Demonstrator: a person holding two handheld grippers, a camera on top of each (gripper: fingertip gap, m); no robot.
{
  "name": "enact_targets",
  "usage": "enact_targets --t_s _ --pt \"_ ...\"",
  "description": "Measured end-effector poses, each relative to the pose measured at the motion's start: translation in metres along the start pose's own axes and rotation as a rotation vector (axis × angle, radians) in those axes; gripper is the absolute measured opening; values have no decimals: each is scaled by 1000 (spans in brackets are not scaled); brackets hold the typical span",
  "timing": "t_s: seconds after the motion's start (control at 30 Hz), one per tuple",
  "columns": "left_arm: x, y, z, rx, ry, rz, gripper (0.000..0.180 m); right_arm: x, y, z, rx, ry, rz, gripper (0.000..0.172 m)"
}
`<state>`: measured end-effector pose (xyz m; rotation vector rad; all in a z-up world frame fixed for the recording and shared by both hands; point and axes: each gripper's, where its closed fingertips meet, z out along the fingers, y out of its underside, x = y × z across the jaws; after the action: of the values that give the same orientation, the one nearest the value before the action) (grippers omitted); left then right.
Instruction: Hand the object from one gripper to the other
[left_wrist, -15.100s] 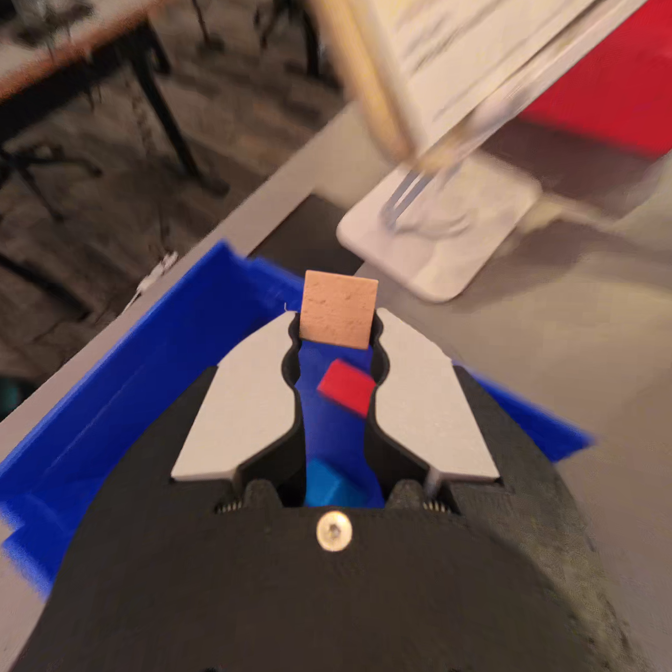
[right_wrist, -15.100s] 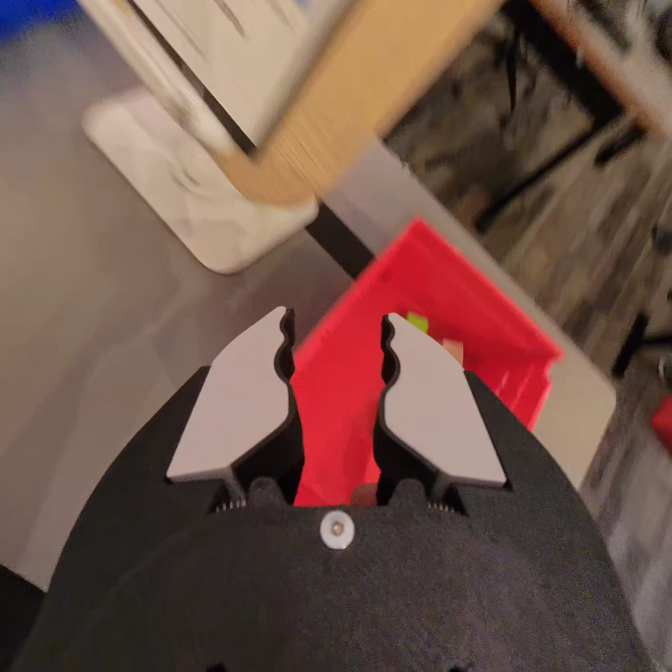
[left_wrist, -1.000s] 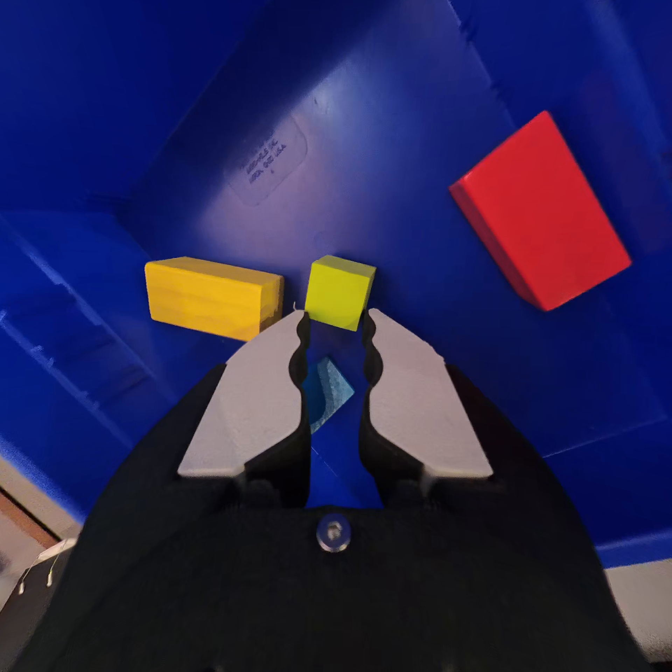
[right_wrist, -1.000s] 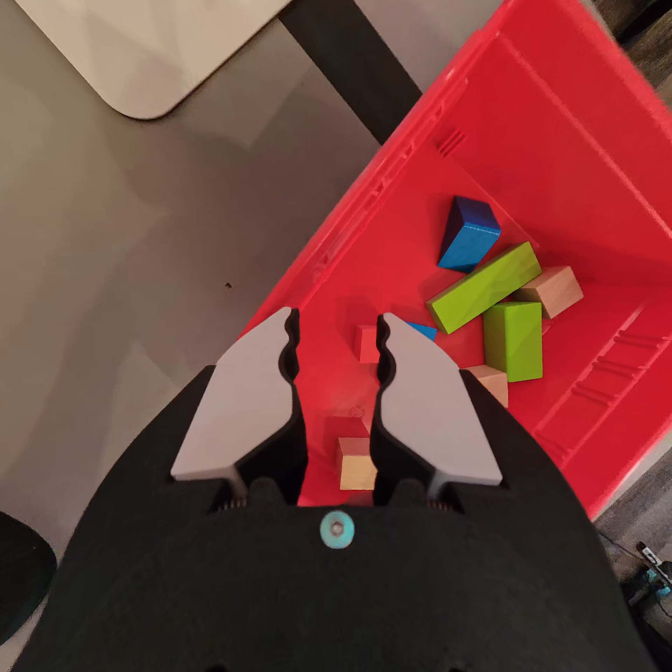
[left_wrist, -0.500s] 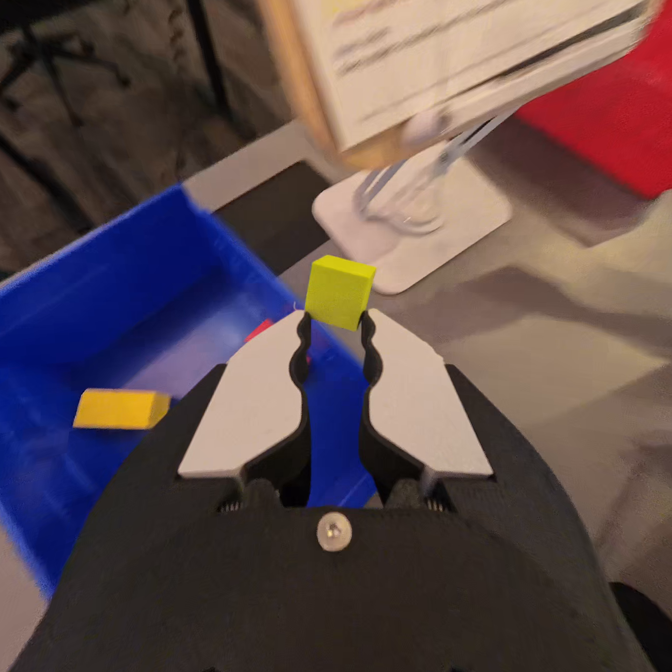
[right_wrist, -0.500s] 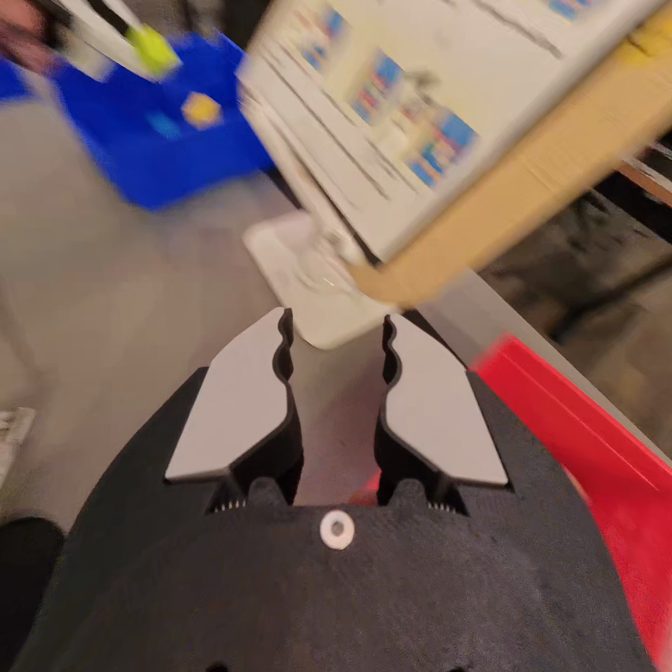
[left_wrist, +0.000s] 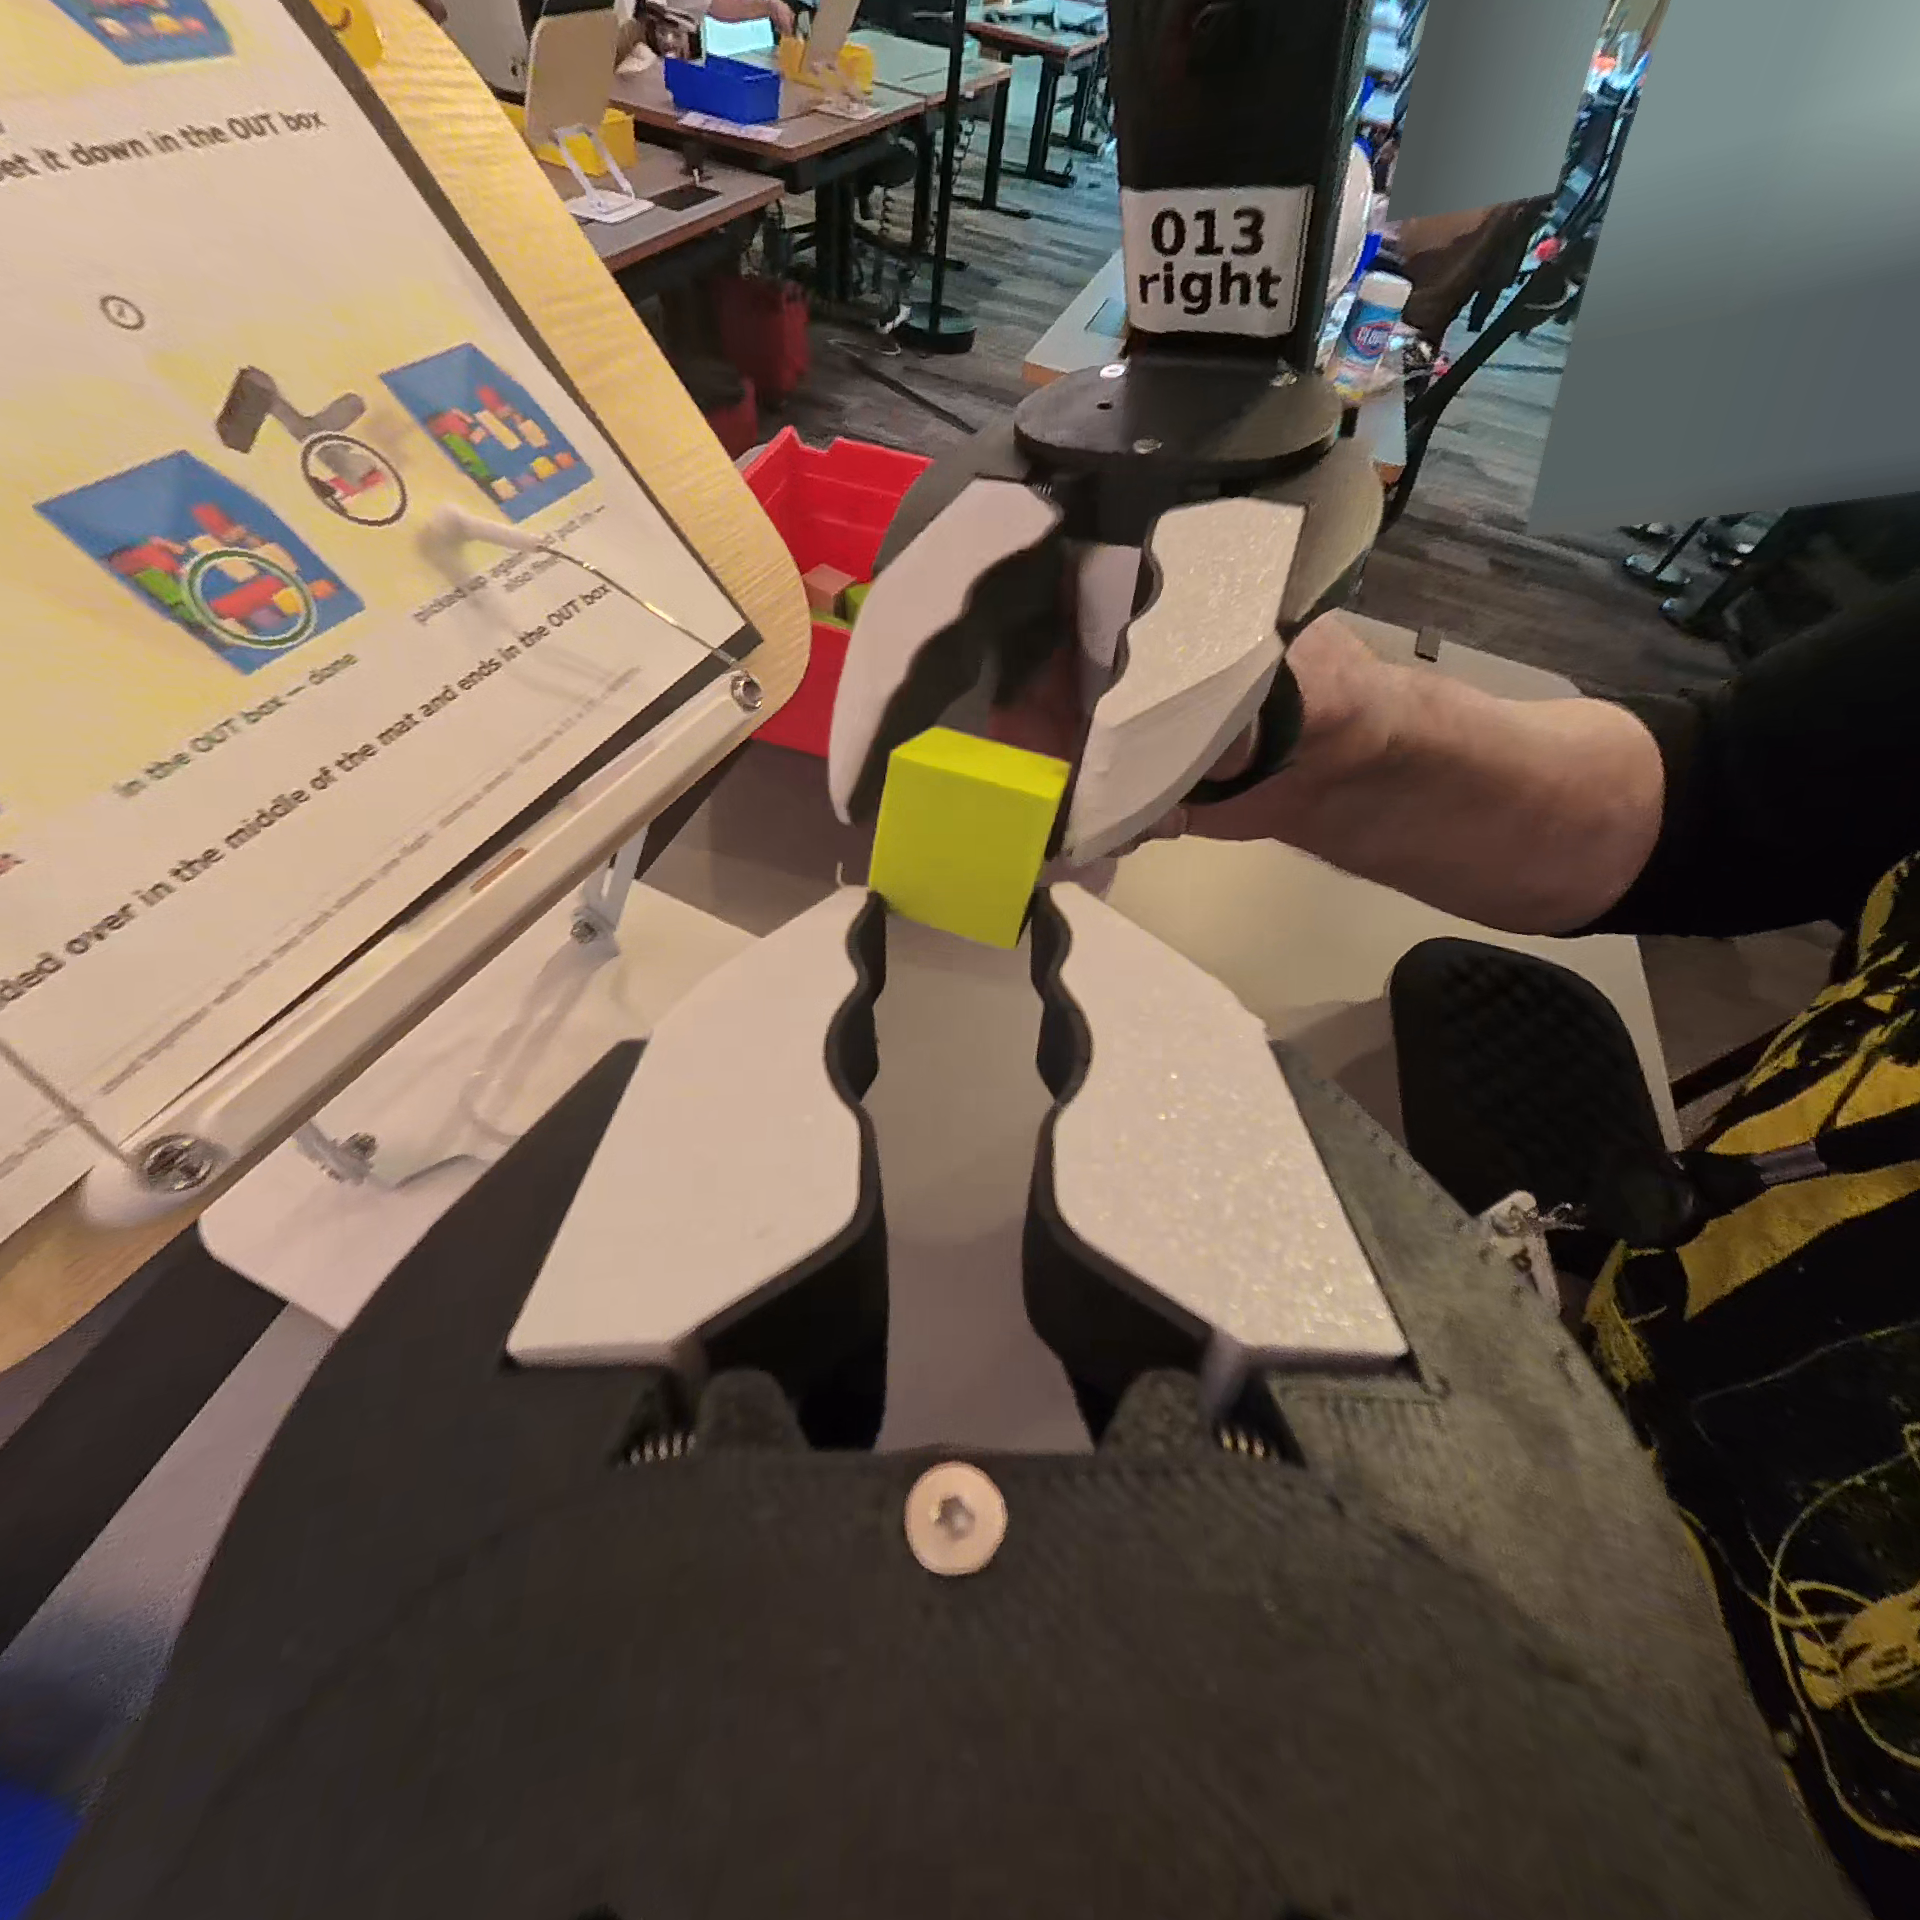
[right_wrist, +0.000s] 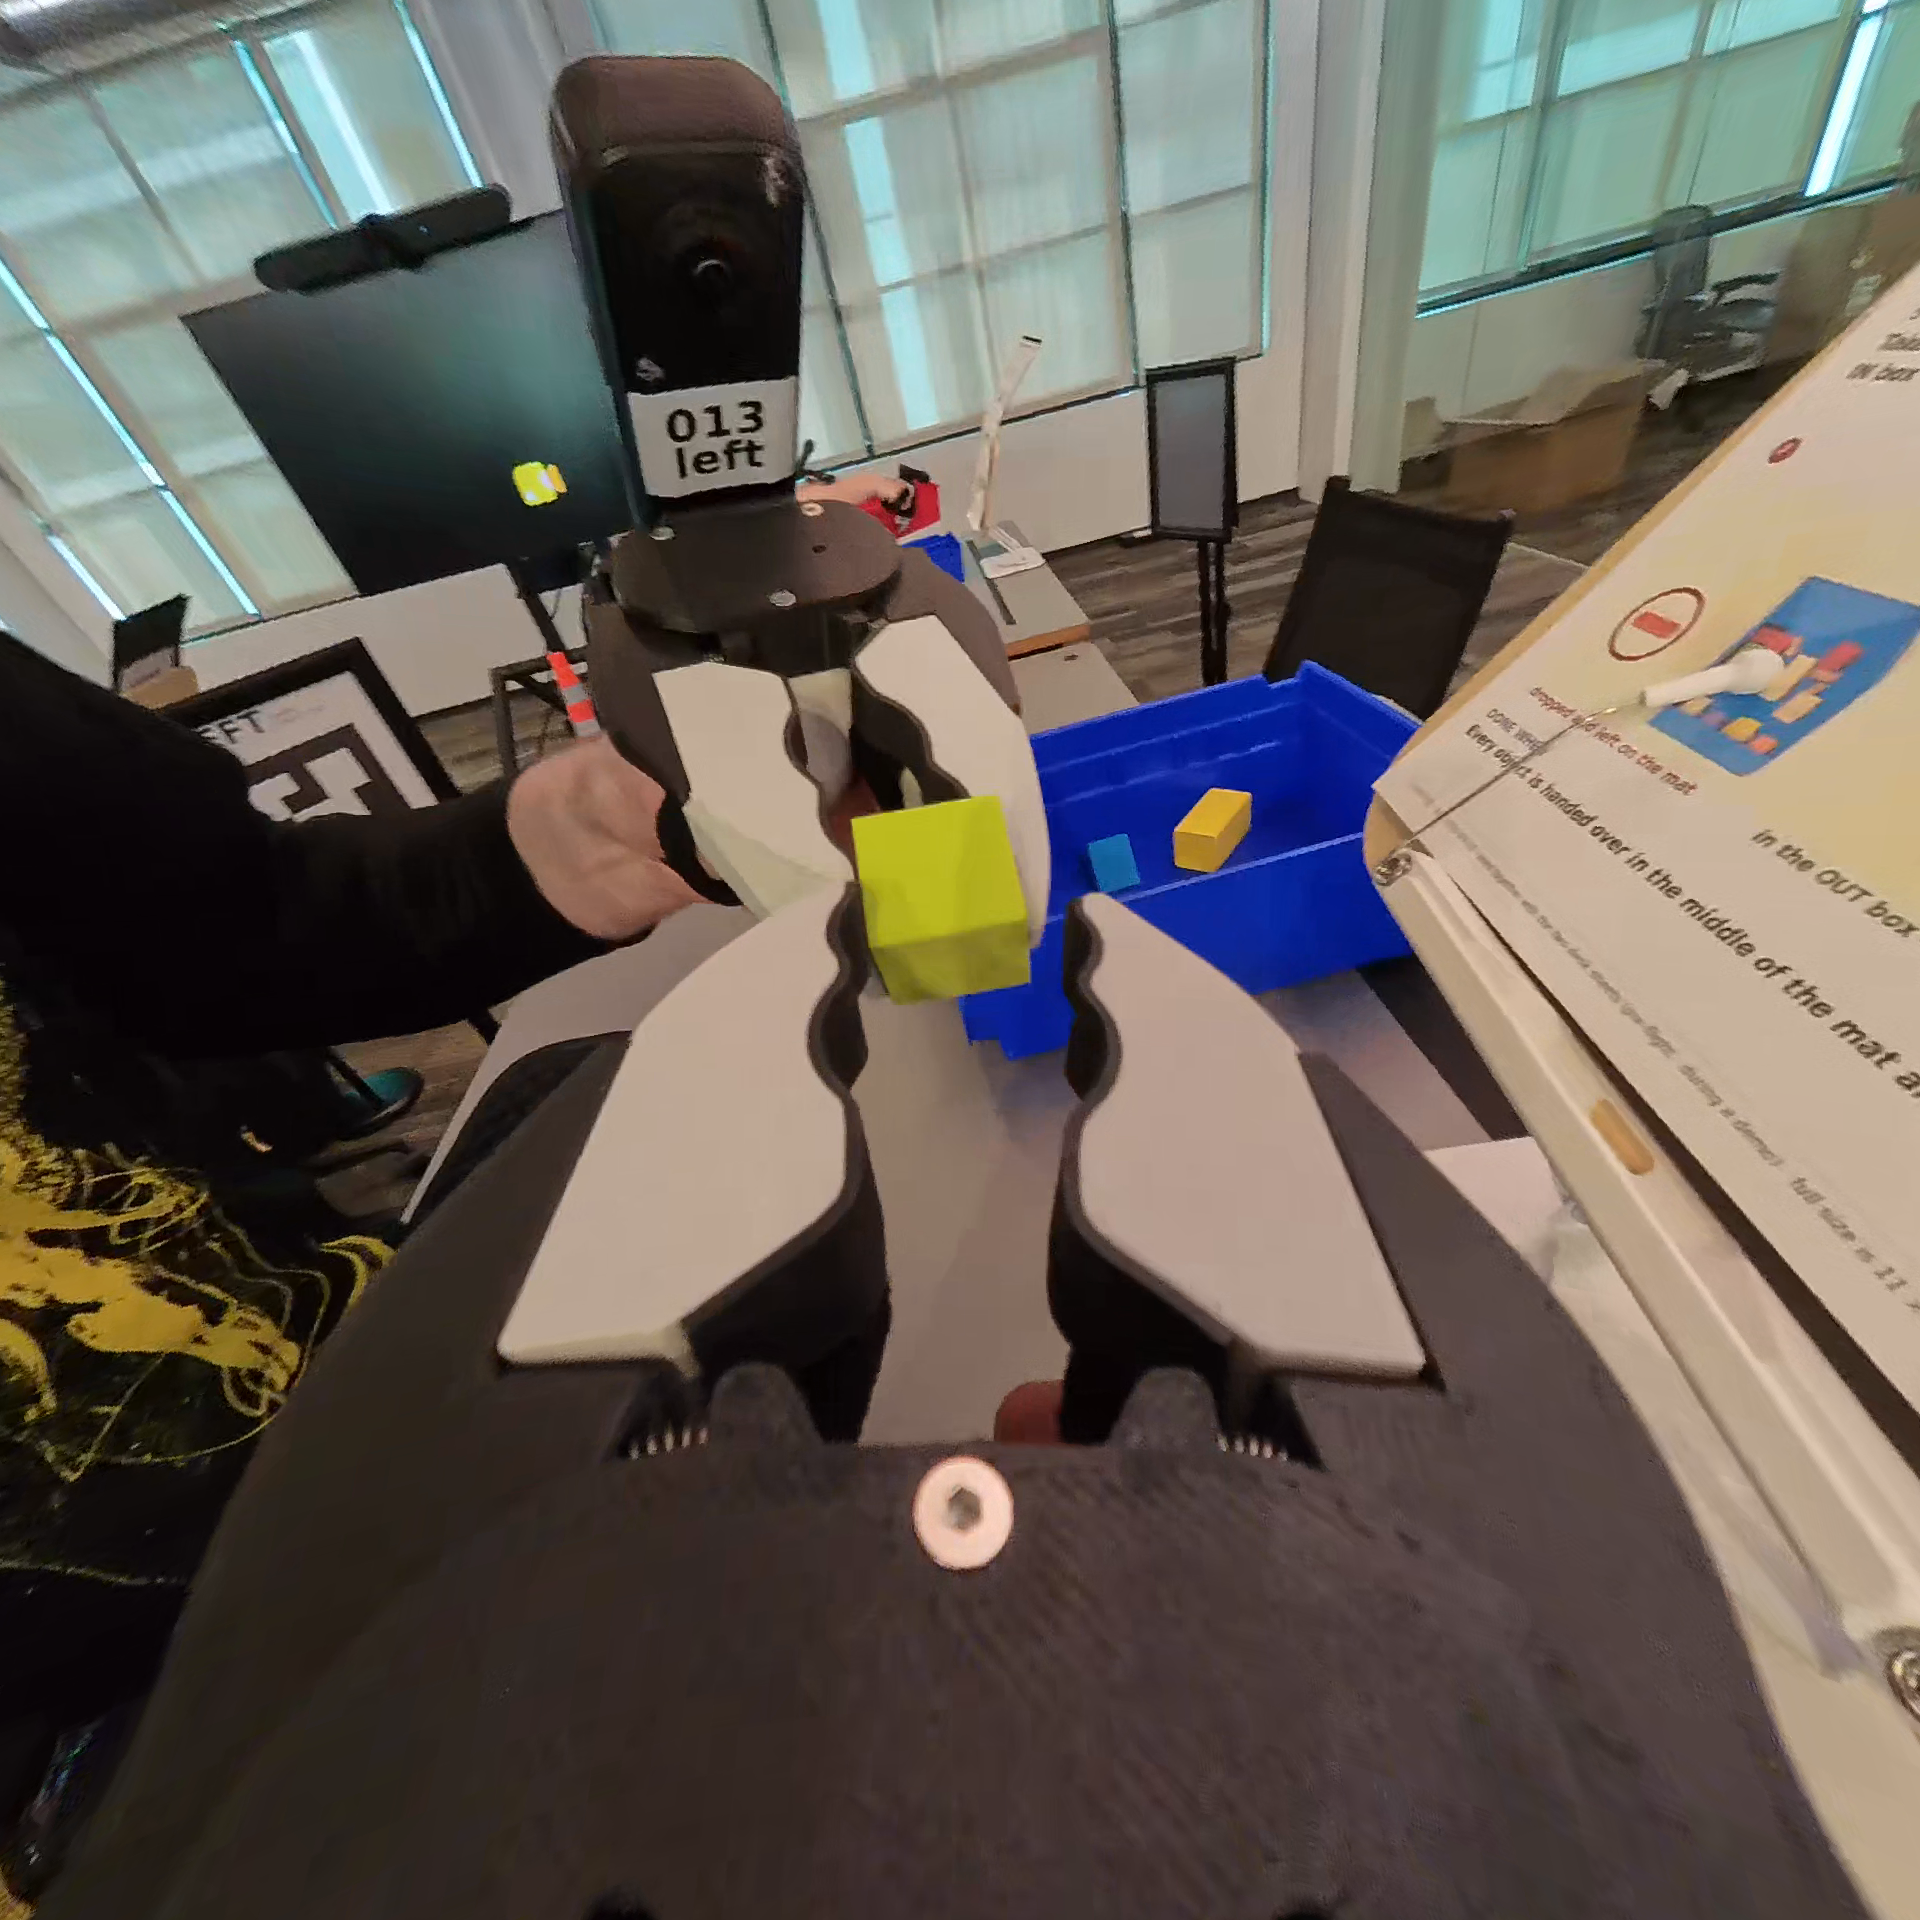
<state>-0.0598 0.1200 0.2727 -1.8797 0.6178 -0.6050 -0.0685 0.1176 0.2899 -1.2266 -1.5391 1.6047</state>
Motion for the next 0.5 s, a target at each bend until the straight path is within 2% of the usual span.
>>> enact_targets --t_s 0.03,0.13,0.23,0.27,0.33,0.43,0.5 --pt "0 0 3 5 1 -6 27 -1 2 -2 -6 -6 3 27" --pt "5 0 14 30 58 -38 27 1 6 -15 -31 10 9 26" --pt "-2 4 17 2 36 -33 29 16 8 -61 -104 115 17 26" --pt "-7 4 13 0 20 -27 29 24 15 -85 -170 155 39 26" --pt "-17 5 4 2 -10 -36 26 54 43 -145 -368 334 67 26" --pt "-29 18 -4 -39 -44 -47 24 94 105 -243 -735 602 188 26" --pt "-33 29 -5 -71 -60 -50 23 103 146 -290 -954 664 287 26"
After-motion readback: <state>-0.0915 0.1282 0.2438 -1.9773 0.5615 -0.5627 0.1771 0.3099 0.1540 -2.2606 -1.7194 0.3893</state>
